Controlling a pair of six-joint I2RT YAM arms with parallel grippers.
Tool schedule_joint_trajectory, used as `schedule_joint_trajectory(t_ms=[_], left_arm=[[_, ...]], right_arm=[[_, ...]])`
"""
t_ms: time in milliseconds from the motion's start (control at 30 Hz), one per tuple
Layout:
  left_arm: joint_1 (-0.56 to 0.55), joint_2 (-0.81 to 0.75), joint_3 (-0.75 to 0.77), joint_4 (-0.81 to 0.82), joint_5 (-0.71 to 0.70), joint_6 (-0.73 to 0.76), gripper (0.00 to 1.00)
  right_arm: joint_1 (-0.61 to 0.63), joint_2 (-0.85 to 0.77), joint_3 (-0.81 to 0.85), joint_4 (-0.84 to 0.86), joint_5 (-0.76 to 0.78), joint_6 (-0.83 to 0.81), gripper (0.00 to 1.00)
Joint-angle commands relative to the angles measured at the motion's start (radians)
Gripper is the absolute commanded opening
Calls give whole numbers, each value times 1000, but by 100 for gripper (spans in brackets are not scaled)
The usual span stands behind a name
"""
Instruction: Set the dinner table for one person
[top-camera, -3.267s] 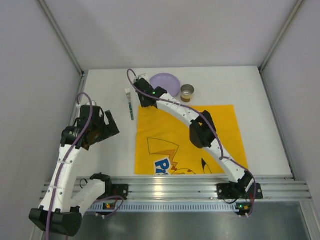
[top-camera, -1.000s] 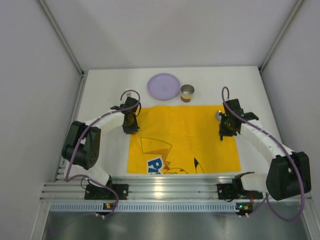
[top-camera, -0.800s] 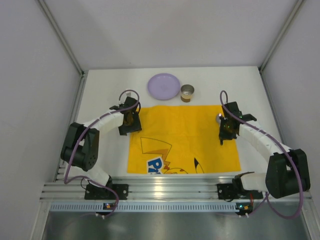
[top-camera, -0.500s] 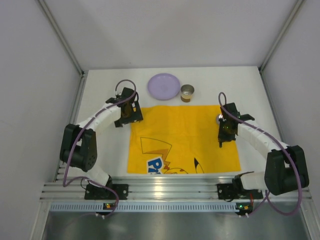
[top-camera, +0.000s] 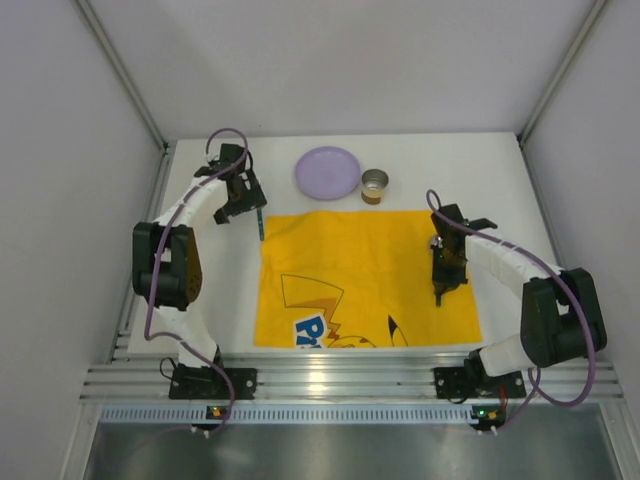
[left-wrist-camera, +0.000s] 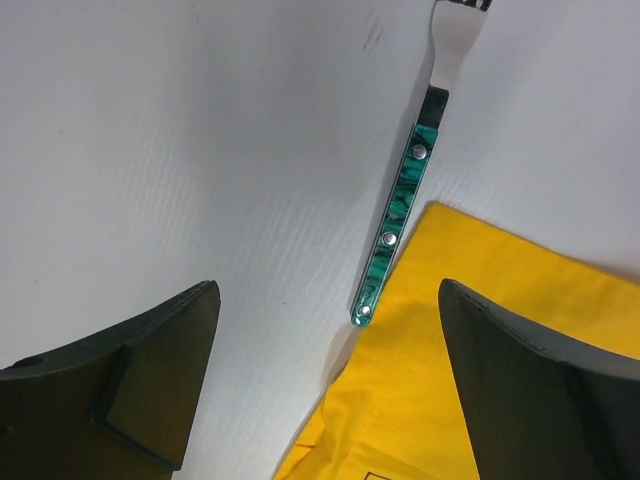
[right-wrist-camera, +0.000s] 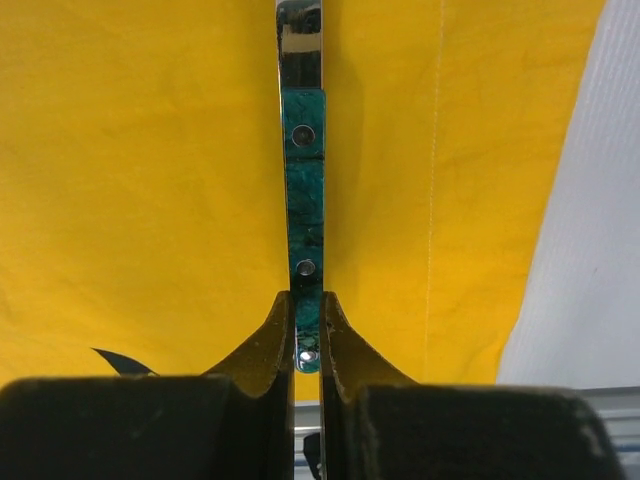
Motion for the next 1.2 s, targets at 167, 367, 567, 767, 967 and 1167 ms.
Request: schedule_joint_trajectory(t_ms=[167,367,567,767,967,1167], left_arm=[[-4,173,126,44,15,34,95],[3,274,215,41,6,52,92],[19,380,324,17,12,87,64],[28,463,403,-14,39,121,1],[34,388,430,-55,21,140,0],[3,130,344,-75,45,107,0]], right_arm=[[17,38,65,-170,13,11,78],[20,26,134,-218,53,3,98],[24,-8,240,-267,73,3,98],[24,-6,396,-230,16,-35,98],[24,129,623,-109,-129,-55,98],[24,409,921,-55,-171,-17,98]])
